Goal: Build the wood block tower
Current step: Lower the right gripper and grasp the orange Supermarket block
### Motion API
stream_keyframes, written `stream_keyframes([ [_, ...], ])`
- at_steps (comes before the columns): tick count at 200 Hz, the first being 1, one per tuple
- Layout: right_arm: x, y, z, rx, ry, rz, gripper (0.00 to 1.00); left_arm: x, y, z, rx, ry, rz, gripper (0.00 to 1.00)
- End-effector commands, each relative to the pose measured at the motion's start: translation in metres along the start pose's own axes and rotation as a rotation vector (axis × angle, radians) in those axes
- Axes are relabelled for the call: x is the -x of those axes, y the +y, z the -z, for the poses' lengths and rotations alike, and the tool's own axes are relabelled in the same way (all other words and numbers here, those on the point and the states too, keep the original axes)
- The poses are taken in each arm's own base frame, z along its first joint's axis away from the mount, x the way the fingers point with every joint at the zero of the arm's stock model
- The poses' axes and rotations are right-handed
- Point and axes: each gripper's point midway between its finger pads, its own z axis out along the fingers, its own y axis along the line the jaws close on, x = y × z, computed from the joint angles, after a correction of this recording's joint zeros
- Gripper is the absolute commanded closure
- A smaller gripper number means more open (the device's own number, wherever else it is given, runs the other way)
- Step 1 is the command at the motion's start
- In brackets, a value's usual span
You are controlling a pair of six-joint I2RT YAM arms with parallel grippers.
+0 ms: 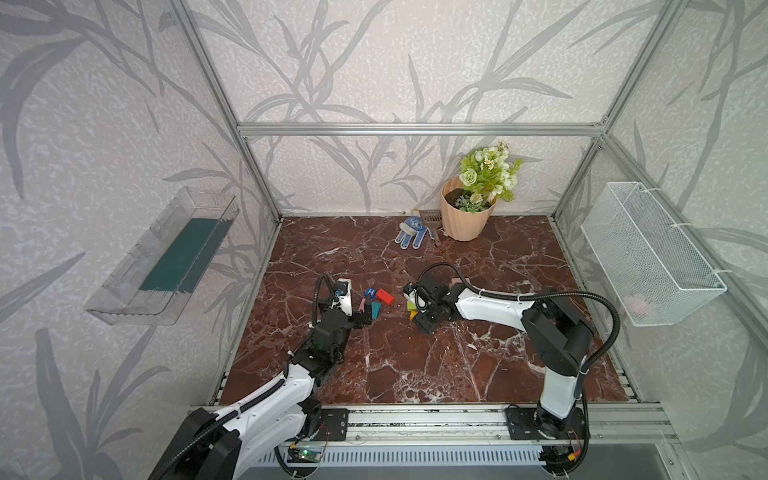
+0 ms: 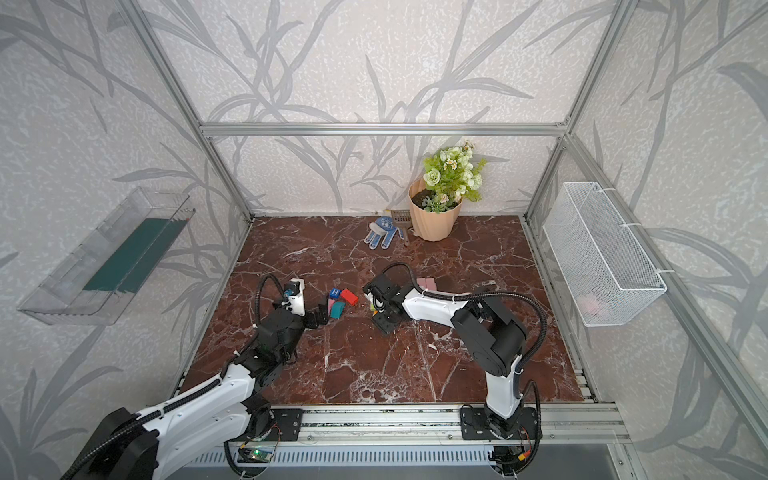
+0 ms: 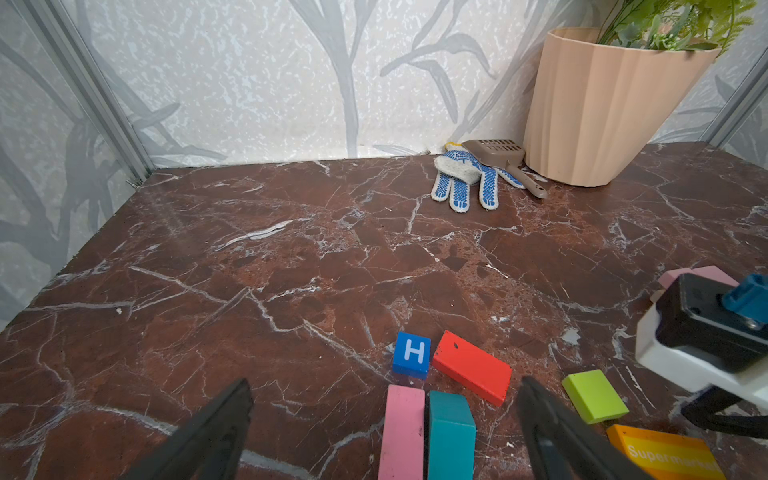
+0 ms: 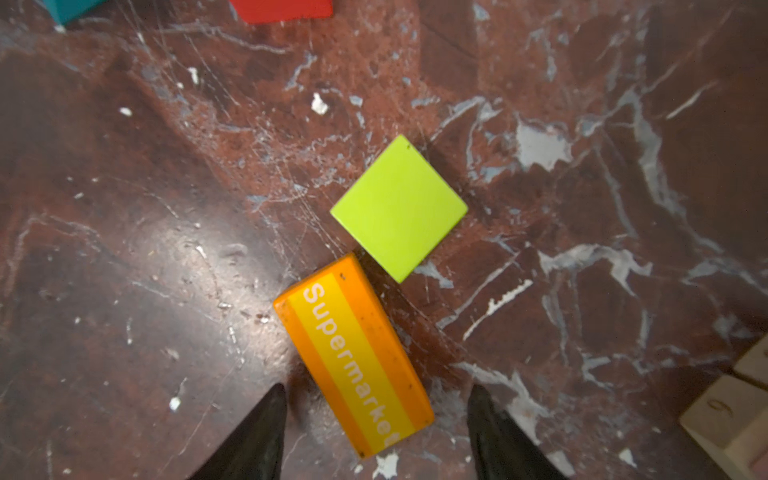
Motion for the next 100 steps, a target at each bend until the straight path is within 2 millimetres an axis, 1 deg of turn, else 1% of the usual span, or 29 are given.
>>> stream_keyframes([
  [1, -0.013, -0.018, -0.005, -0.04, 0.042, -0.053, 0.31, 0.009, -0.002, 0.001, -0.007, -0.03, 0.003, 0.01],
  [25, -0.014, -0.033, -0.007, -0.058, 0.061, -0.105, 0.31, 0.009, -0.001, 0.001, -0.003, -0.029, 0.004, 0.01],
  [42, -0.014, -0.039, -0.01, -0.067, 0.065, -0.124, 0.31, 0.009, -0.003, 0.001, -0.01, -0.027, 0.002, 0.01],
  [65, -0.013, -0.041, -0.013, -0.074, 0.082, -0.131, 0.31, 0.009, -0.001, 0.001, -0.004, -0.029, 0.004, 0.01],
  [87, -0.011, -0.04, -0.009, -0.067, 0.087, -0.133, 0.31, 0.009, -0.001, 0.001, -0.002, -0.031, 0.007, 0.01],
  [100, -0.01, -0.038, -0.004, -0.059, 0.063, -0.132, 0.27, 0.009, -0.002, 0.001, -0.007, -0.031, 0.003, 0.01],
])
